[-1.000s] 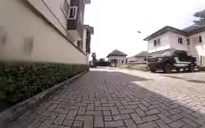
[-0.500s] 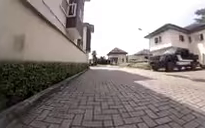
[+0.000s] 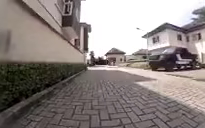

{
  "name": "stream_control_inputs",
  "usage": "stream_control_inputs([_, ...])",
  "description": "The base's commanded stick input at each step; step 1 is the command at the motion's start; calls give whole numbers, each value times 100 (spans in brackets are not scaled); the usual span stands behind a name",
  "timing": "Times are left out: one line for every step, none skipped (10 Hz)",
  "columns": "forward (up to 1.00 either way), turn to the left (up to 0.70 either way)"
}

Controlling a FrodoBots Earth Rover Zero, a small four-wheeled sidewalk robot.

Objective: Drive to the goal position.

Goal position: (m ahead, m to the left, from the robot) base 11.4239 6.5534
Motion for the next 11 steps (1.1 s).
stream_control_inputs([50, 0])
stream_control_inputs([50, 0])
stream_control_inputs([50, 0])
stream_control_inputs([50, 0])
stream_control_inputs([50, 0])
stream_control_inputs([50, 0])
stream_control_inputs([50, 0])
stream_control_inputs([50, 0])
stream_control_inputs([50, 0])
stream_control_inputs([50, 0])
stream_control_inputs([34, 0])
